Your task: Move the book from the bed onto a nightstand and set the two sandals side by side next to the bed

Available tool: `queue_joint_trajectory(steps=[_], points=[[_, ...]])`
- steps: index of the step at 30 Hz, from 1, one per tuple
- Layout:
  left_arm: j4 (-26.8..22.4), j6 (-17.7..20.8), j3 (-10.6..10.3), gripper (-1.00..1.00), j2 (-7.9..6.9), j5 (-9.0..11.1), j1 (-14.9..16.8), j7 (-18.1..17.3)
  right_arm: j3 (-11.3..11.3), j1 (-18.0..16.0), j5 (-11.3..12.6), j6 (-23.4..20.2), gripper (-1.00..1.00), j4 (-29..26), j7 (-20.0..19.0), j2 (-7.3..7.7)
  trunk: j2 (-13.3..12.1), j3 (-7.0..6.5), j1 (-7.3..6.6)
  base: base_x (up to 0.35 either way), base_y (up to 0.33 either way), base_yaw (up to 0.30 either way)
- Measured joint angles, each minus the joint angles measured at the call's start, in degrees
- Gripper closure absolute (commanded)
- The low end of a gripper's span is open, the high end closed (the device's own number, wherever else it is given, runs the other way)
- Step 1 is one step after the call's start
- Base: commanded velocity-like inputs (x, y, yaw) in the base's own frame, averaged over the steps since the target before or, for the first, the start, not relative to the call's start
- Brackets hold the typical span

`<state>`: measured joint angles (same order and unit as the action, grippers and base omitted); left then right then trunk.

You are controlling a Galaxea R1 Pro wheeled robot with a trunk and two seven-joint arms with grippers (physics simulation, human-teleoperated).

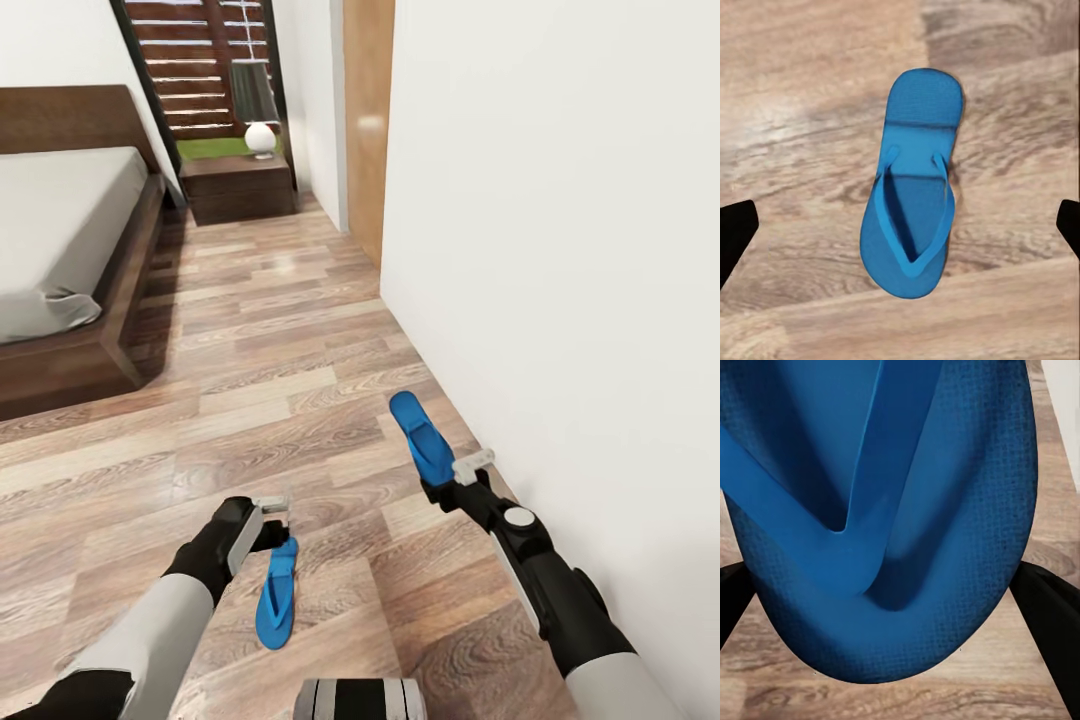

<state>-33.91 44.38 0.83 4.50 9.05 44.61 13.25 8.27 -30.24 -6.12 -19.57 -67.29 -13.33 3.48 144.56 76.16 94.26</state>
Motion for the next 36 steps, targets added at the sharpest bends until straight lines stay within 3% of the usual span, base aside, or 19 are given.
queue_joint_trajectory(steps=[2, 4, 5, 15, 22, 36], points=[[-0.6, -0.1, -0.2, -1.00, 0.22, -1.3, 1.3, 1.0, -0.2, 0.0, 0.0, -0.3, 1.00, -0.4, 0.0, 0.00, 0.0, 0.45, 0.05, 0.000, 0.000, 0.000], [-1.2, -0.6, -0.3, -1.00, 0.90, -4.6, 2.1, 1.7, 0.0, 0.0, -0.1, -0.5, 1.00, -0.5, 0.1, 0.00, 0.1, 0.89, 0.11, 0.000, 0.000, 0.000], [-1.3, -0.7, -0.3, -1.00, 0.93, -4.9, 2.1, 1.7, 0.0, 0.0, -0.1, -0.5, 1.00, -0.6, 0.2, 0.00, 0.1, 1.11, 0.13, 0.000, 0.000, 0.000], [-2.0, -0.8, -0.5, -1.00, 1.00, -5.3, 2.2, 1.5, 0.1, 0.0, -0.1, -1.6, 1.00, -1.3, 0.2, 0.00, 0.2, 3.33, 0.39, 0.000, 0.000, 0.000], [-2.0, -0.8, -2.1, -1.00, 1.05, -5.2, 2.2, 1.2, 0.1, 0.0, -0.1, -1.6, 1.00, -1.3, 0.2, 0.00, 0.3, 4.88, 0.57, 0.000, 0.000, 0.000], [-2.0, -1.0, -2.2, -1.00, 1.05, -5.2, 2.2, 1.1, 0.2, 0.0, -0.2, -1.6, 1.00, -1.2, 0.2, 0.00, 0.5, 7.99, 0.93, 0.000, 0.000, 0.000]])
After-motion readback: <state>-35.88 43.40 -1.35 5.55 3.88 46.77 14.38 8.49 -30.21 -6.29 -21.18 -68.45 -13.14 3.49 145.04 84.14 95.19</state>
